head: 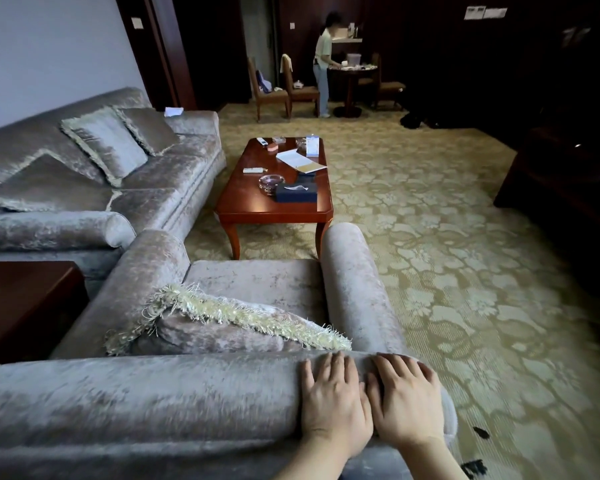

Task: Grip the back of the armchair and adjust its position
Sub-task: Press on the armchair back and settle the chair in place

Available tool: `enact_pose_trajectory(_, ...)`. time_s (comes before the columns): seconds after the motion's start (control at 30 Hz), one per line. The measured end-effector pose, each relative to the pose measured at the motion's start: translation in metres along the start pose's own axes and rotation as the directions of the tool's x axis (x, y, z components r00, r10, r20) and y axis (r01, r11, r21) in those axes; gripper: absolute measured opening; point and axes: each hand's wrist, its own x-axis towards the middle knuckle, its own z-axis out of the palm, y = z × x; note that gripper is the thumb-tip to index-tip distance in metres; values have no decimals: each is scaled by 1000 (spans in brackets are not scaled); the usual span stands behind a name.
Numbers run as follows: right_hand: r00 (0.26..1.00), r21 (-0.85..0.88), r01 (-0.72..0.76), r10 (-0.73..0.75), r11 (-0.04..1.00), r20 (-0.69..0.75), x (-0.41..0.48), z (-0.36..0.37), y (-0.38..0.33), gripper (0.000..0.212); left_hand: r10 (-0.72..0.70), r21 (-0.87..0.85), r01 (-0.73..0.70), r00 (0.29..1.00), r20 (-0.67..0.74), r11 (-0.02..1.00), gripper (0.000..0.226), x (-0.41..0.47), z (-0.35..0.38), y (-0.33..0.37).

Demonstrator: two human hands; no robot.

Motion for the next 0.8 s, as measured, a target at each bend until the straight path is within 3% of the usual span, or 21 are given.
enact_pose_trajectory(0.2, 998, -8, 14, -15, 1000, -62, 2, 8, 15, 34, 3, -7, -3, 995, 102, 1000, 48, 3, 0, 9)
enact_pose_trajectory(0.4, 989, -40, -94, 98, 995, 112, 1, -3, 6, 36, 98, 27, -103, 984, 149, 994, 58, -8, -15, -14)
enact_pose_trajectory(0.5, 968, -39, -142, 147, 989, 203, 4, -3, -27, 55, 74, 82, -84, 990, 120, 993, 62, -28, -28, -62)
enact_pose_trajectory(0.57, 973, 13, -72, 67, 997, 220, -1, 0, -66, 63, -17, 134, 5, 996, 85, 991, 62, -52, -44, -98)
enact_pose_trajectory(0.7, 905, 95, 100, -130, 990, 405, -28, 0, -161, 70, -256, 227, 243, 966, 31, 943, 67, -125, -81, -165)
enact_pose_trajectory(0.8, 873, 163, 222, -271, 961, 406, -54, -13, -228, 68, -334, 345, 305, 942, 26, 887, 75, -182, -110, -216)
